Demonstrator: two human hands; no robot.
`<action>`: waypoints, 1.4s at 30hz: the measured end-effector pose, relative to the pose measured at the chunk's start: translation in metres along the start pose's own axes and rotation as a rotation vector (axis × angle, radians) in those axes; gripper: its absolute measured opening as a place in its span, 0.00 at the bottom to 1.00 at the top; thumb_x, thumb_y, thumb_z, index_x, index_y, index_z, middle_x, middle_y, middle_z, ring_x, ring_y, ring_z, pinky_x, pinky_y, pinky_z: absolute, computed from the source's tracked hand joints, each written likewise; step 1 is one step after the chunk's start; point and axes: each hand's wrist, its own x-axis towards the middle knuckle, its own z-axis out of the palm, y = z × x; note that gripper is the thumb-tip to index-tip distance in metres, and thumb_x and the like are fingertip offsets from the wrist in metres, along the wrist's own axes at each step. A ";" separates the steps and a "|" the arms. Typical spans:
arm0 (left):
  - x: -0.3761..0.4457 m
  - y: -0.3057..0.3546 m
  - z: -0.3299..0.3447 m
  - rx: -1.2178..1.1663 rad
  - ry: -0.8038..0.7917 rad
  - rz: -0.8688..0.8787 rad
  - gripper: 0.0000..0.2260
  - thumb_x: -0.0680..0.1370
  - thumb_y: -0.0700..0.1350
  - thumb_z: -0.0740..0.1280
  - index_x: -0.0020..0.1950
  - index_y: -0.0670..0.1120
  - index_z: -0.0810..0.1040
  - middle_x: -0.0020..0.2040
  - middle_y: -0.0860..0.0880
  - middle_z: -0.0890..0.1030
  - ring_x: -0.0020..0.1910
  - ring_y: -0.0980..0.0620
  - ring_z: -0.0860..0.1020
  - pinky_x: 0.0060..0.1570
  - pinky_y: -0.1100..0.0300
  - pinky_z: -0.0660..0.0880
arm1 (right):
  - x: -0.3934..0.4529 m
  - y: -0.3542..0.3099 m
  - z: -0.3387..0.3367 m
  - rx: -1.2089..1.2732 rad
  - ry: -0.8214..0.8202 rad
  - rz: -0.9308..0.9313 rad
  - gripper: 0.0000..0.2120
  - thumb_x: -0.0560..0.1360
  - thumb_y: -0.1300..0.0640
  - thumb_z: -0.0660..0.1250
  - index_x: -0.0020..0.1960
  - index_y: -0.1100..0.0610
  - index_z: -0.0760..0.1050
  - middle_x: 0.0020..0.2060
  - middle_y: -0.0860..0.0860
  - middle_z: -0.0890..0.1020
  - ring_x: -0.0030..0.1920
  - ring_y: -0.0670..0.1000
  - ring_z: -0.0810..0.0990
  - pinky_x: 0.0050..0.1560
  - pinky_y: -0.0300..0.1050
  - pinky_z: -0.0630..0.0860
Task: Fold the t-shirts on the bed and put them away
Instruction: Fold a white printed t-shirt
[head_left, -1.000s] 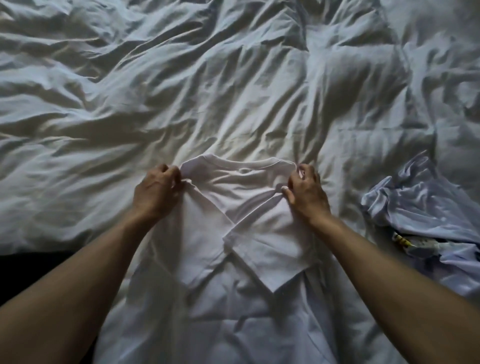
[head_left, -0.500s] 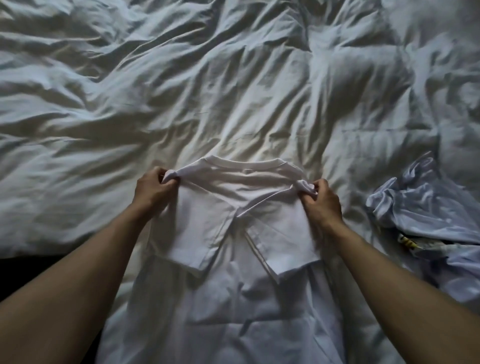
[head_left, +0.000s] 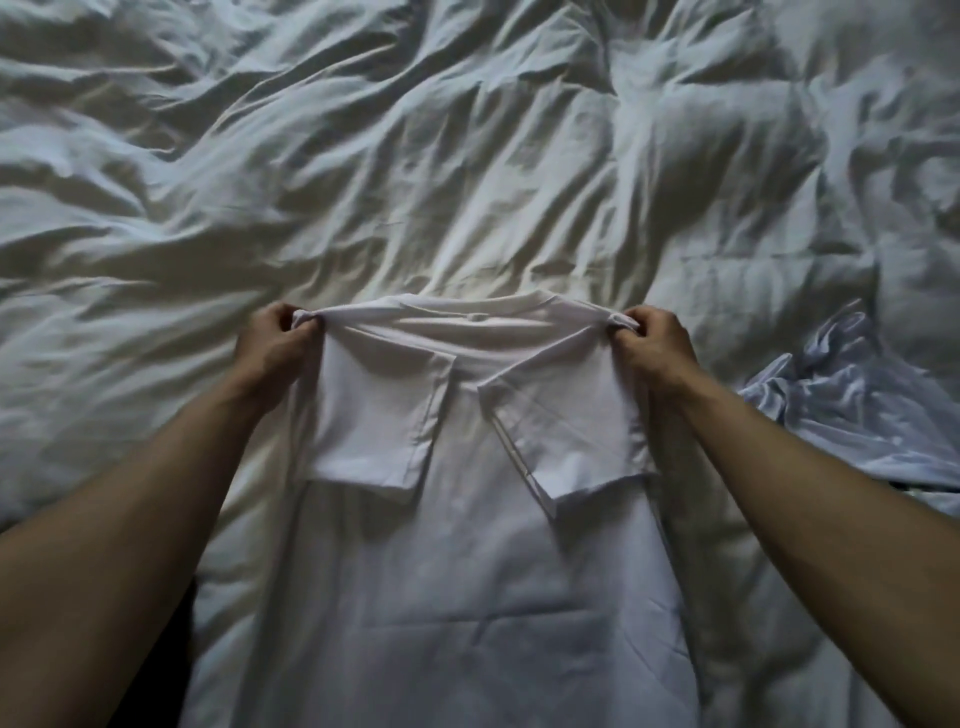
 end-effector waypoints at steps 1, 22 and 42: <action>0.005 0.004 0.000 0.010 0.020 0.008 0.10 0.67 0.54 0.67 0.40 0.49 0.77 0.39 0.48 0.79 0.41 0.50 0.75 0.42 0.55 0.70 | 0.005 -0.005 0.000 0.000 0.009 -0.005 0.07 0.77 0.59 0.64 0.49 0.59 0.80 0.43 0.56 0.82 0.49 0.56 0.79 0.42 0.41 0.66; -0.169 -0.074 -0.021 0.460 0.139 -0.045 0.10 0.80 0.48 0.65 0.56 0.42 0.78 0.53 0.38 0.83 0.52 0.36 0.80 0.48 0.49 0.72 | -0.175 0.066 0.057 -0.509 0.081 0.004 0.34 0.76 0.45 0.67 0.77 0.53 0.59 0.66 0.62 0.67 0.61 0.65 0.71 0.57 0.60 0.72; -0.417 -0.184 -0.064 0.383 0.043 -0.325 0.06 0.80 0.41 0.65 0.44 0.41 0.76 0.43 0.37 0.82 0.46 0.38 0.80 0.43 0.49 0.73 | -0.410 0.148 0.032 -0.021 -0.122 0.523 0.10 0.77 0.53 0.68 0.48 0.59 0.71 0.56 0.63 0.81 0.57 0.64 0.78 0.49 0.50 0.71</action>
